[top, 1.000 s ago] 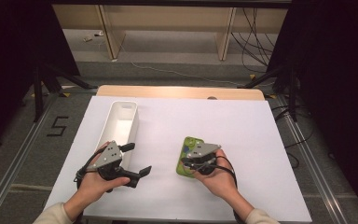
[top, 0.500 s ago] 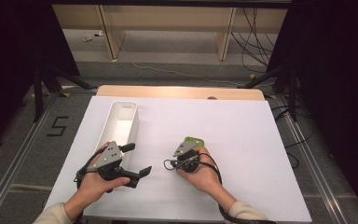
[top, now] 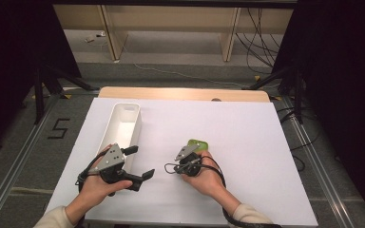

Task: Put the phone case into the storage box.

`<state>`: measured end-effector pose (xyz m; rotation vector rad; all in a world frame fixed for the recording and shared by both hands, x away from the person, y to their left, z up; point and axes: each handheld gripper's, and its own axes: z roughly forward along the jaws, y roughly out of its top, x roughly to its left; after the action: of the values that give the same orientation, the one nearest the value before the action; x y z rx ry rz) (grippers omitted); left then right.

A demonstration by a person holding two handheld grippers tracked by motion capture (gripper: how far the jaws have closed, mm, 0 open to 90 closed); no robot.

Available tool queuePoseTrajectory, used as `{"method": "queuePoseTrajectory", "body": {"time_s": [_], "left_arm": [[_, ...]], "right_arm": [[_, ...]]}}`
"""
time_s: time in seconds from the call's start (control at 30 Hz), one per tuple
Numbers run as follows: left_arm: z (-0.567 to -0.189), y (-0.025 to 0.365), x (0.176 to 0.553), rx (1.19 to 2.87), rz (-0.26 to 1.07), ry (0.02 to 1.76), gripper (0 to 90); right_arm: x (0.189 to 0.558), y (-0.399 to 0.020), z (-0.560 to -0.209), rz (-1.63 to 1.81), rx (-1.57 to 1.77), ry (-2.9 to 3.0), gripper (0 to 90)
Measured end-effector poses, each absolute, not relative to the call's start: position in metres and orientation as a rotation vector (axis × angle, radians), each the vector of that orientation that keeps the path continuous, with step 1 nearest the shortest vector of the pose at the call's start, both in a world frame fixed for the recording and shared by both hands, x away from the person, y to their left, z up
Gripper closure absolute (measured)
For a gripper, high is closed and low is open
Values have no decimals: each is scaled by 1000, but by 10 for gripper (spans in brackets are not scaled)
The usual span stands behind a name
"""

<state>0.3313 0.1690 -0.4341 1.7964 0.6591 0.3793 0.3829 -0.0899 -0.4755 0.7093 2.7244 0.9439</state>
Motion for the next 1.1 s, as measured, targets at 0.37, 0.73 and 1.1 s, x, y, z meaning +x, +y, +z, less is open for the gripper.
{"method": "queuePoseTrajectory", "body": {"time_s": [0.37,0.73,1.1], "left_arm": [[-434,169,331,1798,379,661,14],[-435,169,331,1801,378,660,18],[-435,169,331,1801,373,659,20]], "right_arm": [[381,-95,-472,890,719,2771,900],[377,-106,-469,859,742,2799,900],[374,-116,-467,826,759,2819,900]]}}
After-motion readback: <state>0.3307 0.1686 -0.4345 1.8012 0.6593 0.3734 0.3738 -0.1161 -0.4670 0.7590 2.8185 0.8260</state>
